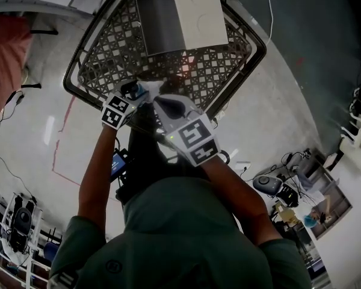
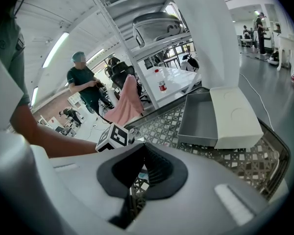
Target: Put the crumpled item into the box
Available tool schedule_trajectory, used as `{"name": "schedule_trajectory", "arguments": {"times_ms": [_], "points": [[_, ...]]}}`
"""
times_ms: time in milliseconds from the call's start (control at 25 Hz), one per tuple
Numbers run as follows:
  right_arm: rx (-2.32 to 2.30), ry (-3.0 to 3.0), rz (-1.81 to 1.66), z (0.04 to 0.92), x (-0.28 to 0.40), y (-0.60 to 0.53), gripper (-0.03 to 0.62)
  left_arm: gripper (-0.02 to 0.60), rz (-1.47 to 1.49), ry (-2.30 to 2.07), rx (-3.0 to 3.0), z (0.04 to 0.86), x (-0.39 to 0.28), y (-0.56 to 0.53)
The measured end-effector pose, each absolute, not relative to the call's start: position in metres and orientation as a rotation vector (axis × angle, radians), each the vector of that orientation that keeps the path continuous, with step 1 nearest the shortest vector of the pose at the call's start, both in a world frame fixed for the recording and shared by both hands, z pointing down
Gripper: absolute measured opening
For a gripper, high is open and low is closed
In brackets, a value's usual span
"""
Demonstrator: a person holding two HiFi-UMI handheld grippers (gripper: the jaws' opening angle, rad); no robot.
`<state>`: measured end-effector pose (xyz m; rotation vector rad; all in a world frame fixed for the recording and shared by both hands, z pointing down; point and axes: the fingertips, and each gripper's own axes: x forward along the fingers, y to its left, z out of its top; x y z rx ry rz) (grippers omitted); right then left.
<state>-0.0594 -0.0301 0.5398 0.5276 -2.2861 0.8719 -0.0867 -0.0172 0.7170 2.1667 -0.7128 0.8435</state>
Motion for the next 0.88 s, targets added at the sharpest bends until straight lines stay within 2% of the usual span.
{"name": "schedule_trajectory", "arguments": {"times_ms": [880], "points": [[0.519, -2.244, 0.916, 0.555, -0.044, -0.049, 0.006, 0.154, 0.807, -0.709, 2.104, 0.715, -0.092, -0.027]]}}
